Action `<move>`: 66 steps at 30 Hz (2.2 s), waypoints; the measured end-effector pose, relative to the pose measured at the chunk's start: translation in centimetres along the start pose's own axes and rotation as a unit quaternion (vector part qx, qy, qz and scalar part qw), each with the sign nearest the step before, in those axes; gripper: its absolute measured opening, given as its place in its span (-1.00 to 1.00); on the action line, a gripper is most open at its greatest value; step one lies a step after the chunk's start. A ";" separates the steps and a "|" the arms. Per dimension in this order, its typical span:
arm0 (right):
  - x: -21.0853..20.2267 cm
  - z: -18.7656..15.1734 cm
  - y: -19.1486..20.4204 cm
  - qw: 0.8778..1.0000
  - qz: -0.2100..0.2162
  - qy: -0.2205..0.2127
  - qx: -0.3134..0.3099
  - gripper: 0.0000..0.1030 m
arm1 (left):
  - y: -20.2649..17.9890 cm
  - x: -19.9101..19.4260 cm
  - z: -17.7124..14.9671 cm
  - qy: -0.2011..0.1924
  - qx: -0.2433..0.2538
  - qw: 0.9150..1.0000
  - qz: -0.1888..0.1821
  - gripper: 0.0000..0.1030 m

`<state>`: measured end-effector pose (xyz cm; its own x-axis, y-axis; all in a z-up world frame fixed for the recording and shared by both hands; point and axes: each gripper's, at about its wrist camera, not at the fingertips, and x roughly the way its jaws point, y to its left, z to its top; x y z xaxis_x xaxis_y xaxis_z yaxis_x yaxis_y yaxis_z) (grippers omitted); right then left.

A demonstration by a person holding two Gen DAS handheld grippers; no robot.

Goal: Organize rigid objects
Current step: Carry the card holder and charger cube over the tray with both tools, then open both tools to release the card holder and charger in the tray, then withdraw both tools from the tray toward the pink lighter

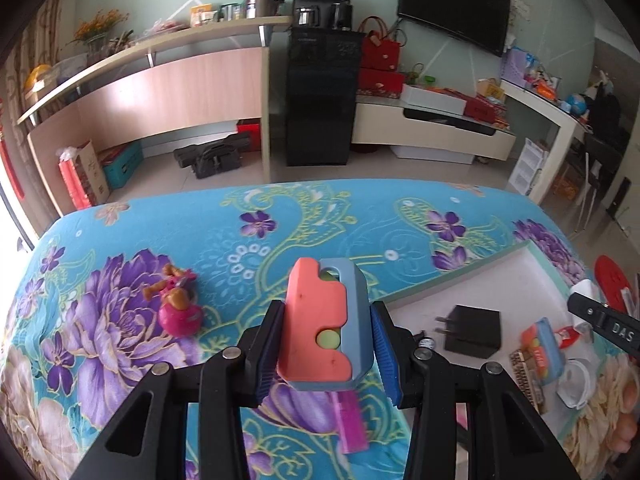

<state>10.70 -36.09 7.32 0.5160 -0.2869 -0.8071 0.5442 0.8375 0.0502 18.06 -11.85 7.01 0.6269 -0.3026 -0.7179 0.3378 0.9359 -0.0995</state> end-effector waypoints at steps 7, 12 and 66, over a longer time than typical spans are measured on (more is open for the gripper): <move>0.2 0.2 -3.0 0.999 0.000 0.004 0.032 -0.10 | -6.8 0.0 -0.1 0.007 0.067 0.996 -0.058 -0.12; 0.8 0.0 -3.4 0.999 0.010 0.015 0.035 -0.10 | -9.9 0.2 -0.9 0.017 0.103 0.992 -0.072 -0.12; 1.1 -1.0 4.7 0.997 0.038 0.040 -0.053 0.41 | 3.2 2.3 -1.6 0.069 -0.061 0.989 0.119 1.00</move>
<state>13.18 -32.00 6.10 0.4960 -0.1854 -0.8483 0.4302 0.9011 0.0546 19.43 -9.27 3.91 0.5740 -0.0508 -0.8173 0.0991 0.9950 0.0078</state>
